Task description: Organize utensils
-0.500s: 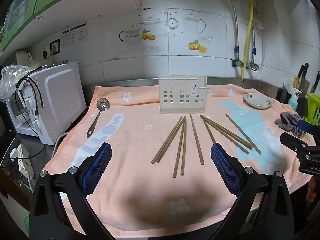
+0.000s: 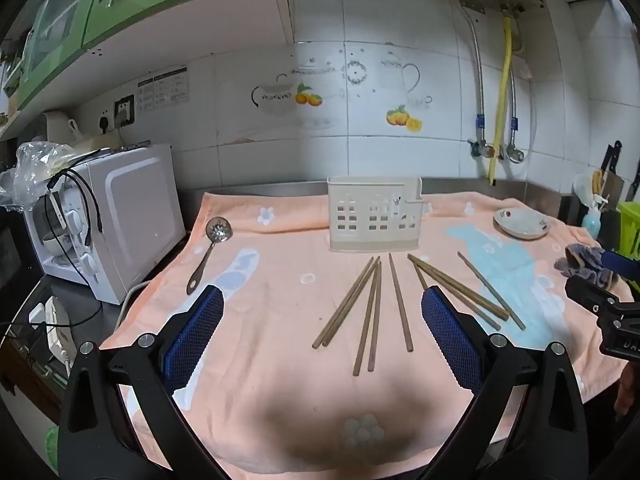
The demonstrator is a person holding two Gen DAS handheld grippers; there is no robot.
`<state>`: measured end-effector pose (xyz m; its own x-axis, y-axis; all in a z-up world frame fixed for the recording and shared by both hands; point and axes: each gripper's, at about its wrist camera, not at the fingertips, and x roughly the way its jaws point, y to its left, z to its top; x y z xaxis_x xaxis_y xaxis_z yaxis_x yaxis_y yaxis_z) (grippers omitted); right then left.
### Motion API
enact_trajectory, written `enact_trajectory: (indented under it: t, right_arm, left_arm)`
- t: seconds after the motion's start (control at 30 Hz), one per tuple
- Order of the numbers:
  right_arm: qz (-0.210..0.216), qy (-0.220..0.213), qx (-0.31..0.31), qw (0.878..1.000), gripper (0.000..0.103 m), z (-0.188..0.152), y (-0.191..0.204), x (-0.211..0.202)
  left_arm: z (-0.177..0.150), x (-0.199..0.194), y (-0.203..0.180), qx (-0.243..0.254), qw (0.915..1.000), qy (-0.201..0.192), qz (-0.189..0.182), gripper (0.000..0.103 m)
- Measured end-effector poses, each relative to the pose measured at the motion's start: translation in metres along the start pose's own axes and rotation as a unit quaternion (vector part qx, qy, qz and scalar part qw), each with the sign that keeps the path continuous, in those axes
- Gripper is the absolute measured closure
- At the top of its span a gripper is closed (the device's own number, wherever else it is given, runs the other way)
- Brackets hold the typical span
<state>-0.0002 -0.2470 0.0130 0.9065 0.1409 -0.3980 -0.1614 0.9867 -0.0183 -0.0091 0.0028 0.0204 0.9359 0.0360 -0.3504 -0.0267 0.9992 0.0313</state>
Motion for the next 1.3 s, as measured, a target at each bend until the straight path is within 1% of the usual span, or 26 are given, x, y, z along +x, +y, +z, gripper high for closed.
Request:
enact_trajectory:
  t: [0.27,0.47,0.67,1.1,1.3]
  right_arm:
    - [0.0,-0.012,-0.003,1.0,0.006,0.005,0.001,-0.002]
    - [-0.008,-0.023,-0.008,1.0,0.006,0.007,0.004,-0.007]
    - [-0.004,-0.028,0.001,1.0,0.006,0.006,0.003,-0.009]
    - [-0.004,-0.022,0.003,1.0,0.006,0.007,0.002,-0.005]
    - [-0.003,-0.019,0.003,1.0,0.006,0.005,0.003,-0.002]
  left_arm:
    - [0.0,-0.001,-0.005,0.015,0.9999,-0.005,0.0,0.005]
    - [0.001,-0.007,-0.009,0.021,0.9995,-0.023,0.01,0.005]
    - [0.001,-0.009,-0.004,0.005,0.9996,-0.026,0.008,0.005]
    - [0.001,-0.008,-0.003,-0.002,0.9996,-0.025,0.012,0.005]
    - [0.001,-0.004,-0.001,-0.006,0.9997,-0.018,0.013,0.005]
